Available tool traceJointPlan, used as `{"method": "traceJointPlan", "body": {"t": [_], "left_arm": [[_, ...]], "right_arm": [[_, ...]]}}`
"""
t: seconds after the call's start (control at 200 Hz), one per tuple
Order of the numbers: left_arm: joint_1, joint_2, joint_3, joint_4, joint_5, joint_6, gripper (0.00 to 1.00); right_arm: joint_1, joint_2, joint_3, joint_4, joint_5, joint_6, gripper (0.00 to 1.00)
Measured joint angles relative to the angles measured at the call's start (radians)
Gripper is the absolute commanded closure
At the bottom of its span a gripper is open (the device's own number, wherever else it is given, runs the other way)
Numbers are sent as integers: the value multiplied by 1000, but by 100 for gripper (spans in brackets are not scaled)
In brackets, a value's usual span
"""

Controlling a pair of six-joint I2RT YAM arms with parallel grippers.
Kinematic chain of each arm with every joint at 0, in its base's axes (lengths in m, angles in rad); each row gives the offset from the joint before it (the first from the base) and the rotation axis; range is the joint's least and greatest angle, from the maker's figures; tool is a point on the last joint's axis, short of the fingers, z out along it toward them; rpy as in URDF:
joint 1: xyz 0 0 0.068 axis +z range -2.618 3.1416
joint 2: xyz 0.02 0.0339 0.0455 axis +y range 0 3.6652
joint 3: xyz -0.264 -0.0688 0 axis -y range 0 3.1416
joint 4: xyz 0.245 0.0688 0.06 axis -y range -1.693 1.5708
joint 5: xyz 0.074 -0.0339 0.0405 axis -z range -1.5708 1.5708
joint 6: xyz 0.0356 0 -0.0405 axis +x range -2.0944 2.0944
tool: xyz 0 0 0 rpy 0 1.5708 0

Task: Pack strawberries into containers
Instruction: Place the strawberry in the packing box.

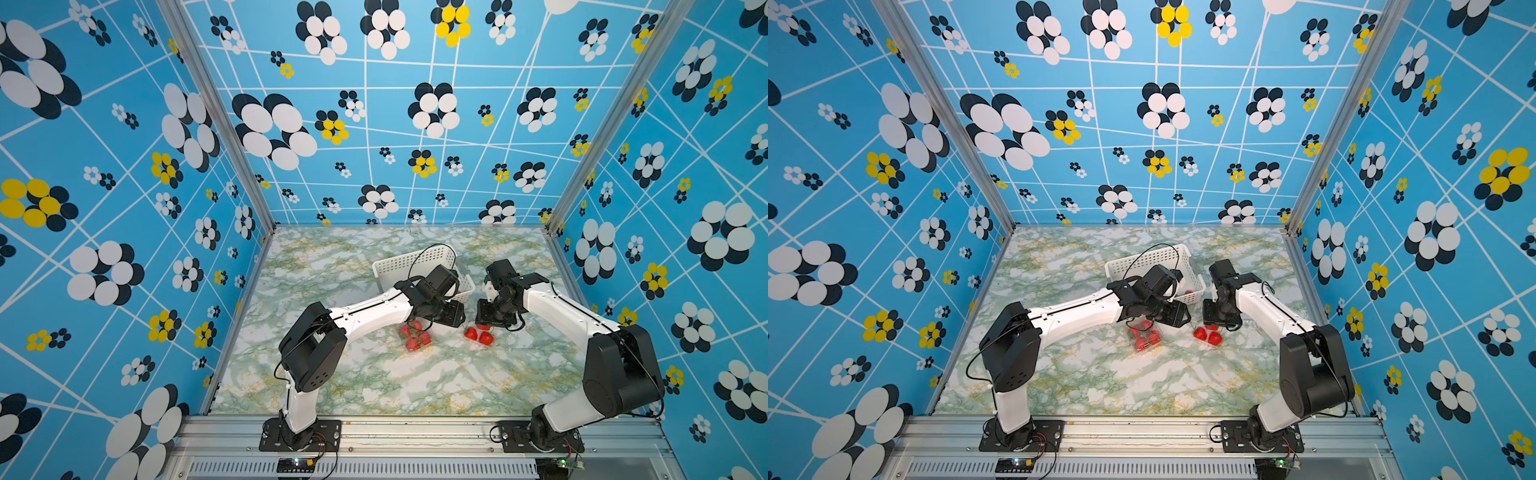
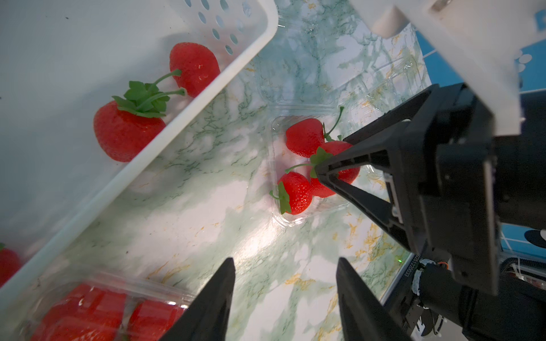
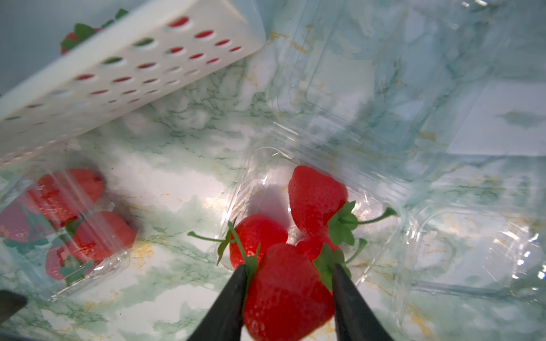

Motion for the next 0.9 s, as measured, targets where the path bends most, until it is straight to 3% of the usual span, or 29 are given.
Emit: {"method": "traceJointPlan", "body": {"t": [0.36,0.515,0.705,0.899], "left_arm": [[0,11,5,0,5,0,44],[0,11,5,0,8,-1,44],[0,11,5,0,8,-3,44],[-4,11,5,3,8,-11,44]], "right_arm": [[-16,40,0,17,0,-3,75],[-16,53,0,18,0,-3,68],[-16,58,0,18,0,-5,49],[-16,60,0,18,0,-11,46]]}}
